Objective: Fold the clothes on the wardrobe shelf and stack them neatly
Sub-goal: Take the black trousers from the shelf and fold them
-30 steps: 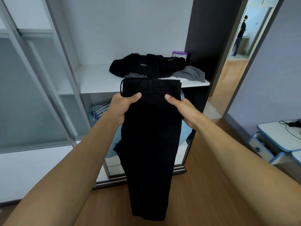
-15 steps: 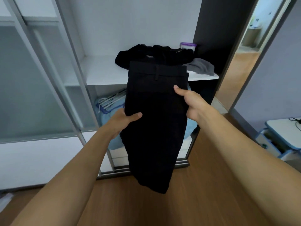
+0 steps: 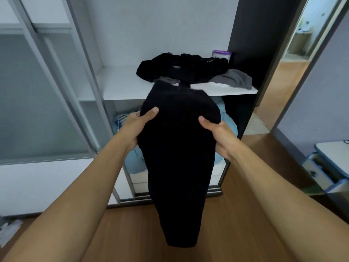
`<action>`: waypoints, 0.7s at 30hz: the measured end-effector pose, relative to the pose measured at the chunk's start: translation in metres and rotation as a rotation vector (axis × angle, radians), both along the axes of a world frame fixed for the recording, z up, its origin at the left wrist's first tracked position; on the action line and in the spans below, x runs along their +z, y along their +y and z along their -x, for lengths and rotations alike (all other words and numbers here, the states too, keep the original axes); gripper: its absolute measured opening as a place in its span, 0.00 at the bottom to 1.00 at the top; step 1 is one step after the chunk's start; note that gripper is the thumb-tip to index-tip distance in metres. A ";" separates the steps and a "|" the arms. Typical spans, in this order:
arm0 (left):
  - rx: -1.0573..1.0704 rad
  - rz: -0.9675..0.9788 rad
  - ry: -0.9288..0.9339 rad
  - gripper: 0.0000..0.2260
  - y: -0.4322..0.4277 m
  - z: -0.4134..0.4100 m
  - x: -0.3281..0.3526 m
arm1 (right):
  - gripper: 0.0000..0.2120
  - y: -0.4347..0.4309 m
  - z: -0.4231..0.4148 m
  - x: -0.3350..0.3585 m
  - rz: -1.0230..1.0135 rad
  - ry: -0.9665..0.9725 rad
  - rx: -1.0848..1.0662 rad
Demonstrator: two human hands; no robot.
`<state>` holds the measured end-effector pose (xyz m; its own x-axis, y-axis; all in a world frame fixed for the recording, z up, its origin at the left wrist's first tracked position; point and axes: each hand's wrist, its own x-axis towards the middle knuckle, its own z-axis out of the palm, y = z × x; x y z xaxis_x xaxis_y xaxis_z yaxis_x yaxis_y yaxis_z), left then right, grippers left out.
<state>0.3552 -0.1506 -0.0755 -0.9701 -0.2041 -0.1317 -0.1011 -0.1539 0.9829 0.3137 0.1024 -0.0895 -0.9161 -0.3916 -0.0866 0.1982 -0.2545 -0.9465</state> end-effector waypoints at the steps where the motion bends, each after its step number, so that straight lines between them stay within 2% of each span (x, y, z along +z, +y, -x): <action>1: -0.073 0.000 -0.012 0.18 -0.007 -0.003 -0.005 | 0.06 -0.002 0.002 0.004 0.025 -0.020 -0.029; 3: -0.224 -0.030 -0.060 0.23 -0.016 -0.013 -0.022 | 0.09 -0.005 0.007 0.009 0.030 -0.115 -0.069; 5: -0.305 -0.040 -0.103 0.24 -0.016 -0.020 -0.038 | 0.11 -0.008 0.013 0.013 -0.056 -0.275 -0.080; 7: -0.261 0.029 -0.123 0.20 -0.008 -0.021 -0.049 | 0.12 -0.006 0.019 0.013 -0.158 -0.419 -0.041; 9: -0.115 0.066 -0.124 0.14 0.000 -0.019 -0.052 | 0.17 0.002 0.024 0.008 -0.129 -0.466 0.010; 11: -0.023 -0.049 -0.095 0.08 0.006 -0.016 -0.051 | 0.21 0.011 0.025 -0.001 -0.024 -0.414 0.073; 13: 0.028 -0.161 -0.069 0.05 0.011 -0.014 -0.044 | 0.21 0.016 0.017 -0.014 -0.023 -0.313 0.160; 16: 0.111 -0.159 -0.087 0.06 0.014 -0.005 -0.031 | 0.16 0.008 -0.001 -0.037 -0.066 -0.220 0.212; 19: 0.065 -0.138 -0.129 0.17 0.005 -0.005 -0.031 | 0.07 -0.009 -0.006 -0.039 0.001 -0.161 0.076; 21: -0.117 -0.217 -0.120 0.26 -0.010 -0.015 -0.041 | 0.06 -0.021 -0.005 -0.030 0.022 -0.188 0.018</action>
<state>0.3706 -0.1606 -0.1162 -0.9602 -0.0461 -0.2757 -0.2444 -0.3397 0.9082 0.3182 0.0818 -0.1199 -0.8773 -0.4114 -0.2472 0.3762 -0.2695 -0.8865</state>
